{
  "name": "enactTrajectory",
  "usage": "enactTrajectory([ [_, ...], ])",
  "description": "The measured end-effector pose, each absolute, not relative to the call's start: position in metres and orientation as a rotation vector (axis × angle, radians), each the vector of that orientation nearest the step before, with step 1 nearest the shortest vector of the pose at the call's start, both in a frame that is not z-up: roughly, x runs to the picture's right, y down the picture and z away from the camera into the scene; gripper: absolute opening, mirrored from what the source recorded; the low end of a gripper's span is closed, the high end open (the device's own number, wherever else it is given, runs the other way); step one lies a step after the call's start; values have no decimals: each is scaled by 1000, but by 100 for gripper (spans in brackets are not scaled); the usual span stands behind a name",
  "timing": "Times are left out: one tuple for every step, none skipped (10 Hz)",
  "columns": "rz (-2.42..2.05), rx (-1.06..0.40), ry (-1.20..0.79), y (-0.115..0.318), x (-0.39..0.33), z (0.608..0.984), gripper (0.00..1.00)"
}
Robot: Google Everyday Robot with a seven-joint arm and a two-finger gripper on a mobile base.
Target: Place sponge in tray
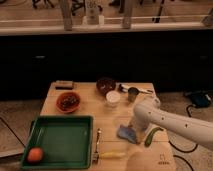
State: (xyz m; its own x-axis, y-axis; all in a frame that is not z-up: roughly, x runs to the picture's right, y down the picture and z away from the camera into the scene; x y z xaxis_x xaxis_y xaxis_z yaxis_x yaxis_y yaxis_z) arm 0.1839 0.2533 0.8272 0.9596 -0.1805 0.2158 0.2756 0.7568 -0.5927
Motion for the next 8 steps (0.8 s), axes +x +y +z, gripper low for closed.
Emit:
enactTrajectory([
  [-252,-665,-149,252,183,827,19],
  [-252,-666,-150,251,184,826,11],
  [-252,-669,-149,252,185,824,6],
  [-252,-666,-146,251,186,824,6],
  [-252,-668,-147,251,186,823,3],
  [-257,-666,-145,249,185,821,0],
  [-267,-658,-137,242,186,813,0],
  [-273,-651,-130,233,188,803,0],
])
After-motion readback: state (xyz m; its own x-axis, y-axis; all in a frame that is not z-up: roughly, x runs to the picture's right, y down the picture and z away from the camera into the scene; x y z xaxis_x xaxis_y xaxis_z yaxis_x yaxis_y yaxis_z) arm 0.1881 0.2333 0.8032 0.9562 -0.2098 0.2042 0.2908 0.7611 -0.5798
